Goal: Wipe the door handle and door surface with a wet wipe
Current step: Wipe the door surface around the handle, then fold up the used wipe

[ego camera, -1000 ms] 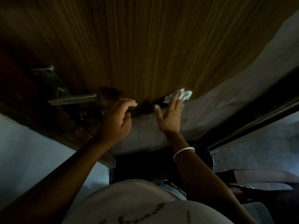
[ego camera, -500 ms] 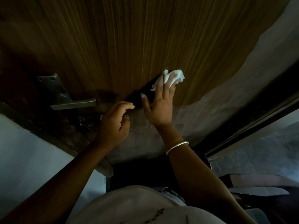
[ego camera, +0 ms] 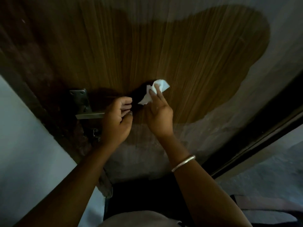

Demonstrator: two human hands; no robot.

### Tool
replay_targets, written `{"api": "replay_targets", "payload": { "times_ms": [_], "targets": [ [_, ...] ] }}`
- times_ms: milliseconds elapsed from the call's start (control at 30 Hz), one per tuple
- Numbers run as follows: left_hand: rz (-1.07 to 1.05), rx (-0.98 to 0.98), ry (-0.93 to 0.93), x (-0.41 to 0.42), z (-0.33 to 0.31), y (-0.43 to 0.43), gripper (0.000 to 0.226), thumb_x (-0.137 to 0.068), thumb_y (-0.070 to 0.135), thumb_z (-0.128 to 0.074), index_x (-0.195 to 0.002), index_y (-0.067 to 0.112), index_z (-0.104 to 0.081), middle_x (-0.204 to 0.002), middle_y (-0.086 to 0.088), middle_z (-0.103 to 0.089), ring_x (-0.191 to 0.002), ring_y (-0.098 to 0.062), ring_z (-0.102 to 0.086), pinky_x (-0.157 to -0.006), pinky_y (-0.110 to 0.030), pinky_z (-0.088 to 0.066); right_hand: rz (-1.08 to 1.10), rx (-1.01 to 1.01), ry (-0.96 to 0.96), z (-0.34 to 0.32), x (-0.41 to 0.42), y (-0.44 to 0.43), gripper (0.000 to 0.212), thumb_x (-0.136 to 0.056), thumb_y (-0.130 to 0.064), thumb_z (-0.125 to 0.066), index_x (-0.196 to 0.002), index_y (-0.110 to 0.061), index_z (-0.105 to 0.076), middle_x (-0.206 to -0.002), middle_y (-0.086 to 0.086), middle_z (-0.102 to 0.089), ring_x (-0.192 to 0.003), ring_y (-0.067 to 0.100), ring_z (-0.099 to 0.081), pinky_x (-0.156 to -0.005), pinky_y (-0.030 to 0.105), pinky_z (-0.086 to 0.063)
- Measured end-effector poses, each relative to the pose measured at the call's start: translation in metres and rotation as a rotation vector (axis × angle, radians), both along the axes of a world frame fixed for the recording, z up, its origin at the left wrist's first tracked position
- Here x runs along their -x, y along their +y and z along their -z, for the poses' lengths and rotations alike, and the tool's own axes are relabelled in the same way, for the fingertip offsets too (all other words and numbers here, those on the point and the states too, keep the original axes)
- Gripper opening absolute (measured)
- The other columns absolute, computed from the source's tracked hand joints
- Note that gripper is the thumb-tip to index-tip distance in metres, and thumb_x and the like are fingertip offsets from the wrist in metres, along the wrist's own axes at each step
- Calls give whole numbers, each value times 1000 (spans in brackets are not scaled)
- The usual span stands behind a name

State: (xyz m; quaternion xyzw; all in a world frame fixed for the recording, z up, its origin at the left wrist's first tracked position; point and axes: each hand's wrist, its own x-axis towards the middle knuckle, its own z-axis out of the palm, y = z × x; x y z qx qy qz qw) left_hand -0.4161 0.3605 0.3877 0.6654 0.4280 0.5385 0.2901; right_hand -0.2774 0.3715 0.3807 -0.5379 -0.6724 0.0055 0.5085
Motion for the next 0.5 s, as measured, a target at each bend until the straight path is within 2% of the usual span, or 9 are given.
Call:
{"api": "replay_targets", "payload": {
  "times_ms": [67,100,200,267,333,400,467,500],
  "targets": [
    [27,20,-93,-1,-9,-3,34,-85,-8,-53,-116,6,-52,-116,-6,-56,-106,-13,-57,-87,-13,-47,-80,28,259,-14,4,-13,40,-83,1,-61,-122,-6,-57,-132,12,-54,-118,14,-53,-94,15,-45],
    [47,24,-128,-3,-12,-5,34,-85,-7,-55,-115,8,-51,-114,-5,-57,-105,-11,-57,-86,-12,-47,-120,68,396,-21,6,-21,35,-82,3,-63,-115,-8,-61,-124,10,-60,-114,12,-57,-93,15,-47],
    [117,80,-191,-7,-22,-10,38,-84,10,-61,-118,22,-47,-115,8,-56,-107,-6,-56,-83,-15,-48,-266,170,706,-35,8,-39,22,-81,4,-64,-97,-11,-67,-104,7,-69,-101,21,-65,-87,35,-55],
    [195,145,-235,-7,-26,-14,48,-79,25,-62,-123,27,-44,-119,7,-55,-108,-3,-57,-83,-17,-51,-355,230,846,-39,5,-49,15,-80,-3,-65,-90,-13,-67,-98,7,-70,-98,28,-66,-82,43,-56],
    [249,175,-201,-6,-27,-18,52,-77,31,-65,-124,32,-45,-118,5,-58,-105,-5,-59,-82,-24,-53,-369,270,923,-41,0,-59,12,-81,-5,-63,-89,-15,-65,-101,12,-67,-99,33,-64,-80,43,-56],
    [247,162,-120,-7,-29,-22,49,-78,26,-70,-120,37,-47,-112,8,-60,-103,-5,-59,-83,-30,-53,-342,285,942,-43,-6,-68,18,-85,2,-57,-91,-14,-62,-106,20,-63,-102,36,-61,-83,45,-54],
    [215,142,-99,-9,-31,-30,46,-79,16,-70,-115,36,-51,-106,13,-61,-101,0,-59,-81,-23,-51,-339,298,944,-42,-14,-78,25,-86,5,-54,-94,-18,-58,-108,22,-59,-104,37,-59,-86,50,-50],
    [216,149,-118,-12,-32,-35,45,-78,13,-70,-113,34,-52,-104,14,-61,-99,2,-59,-79,-20,-50,-344,304,953,-42,-18,-83,26,-86,4,-55,-96,-21,-56,-106,18,-60,-103,35,-60,-85,50,-50]
  ]
}}
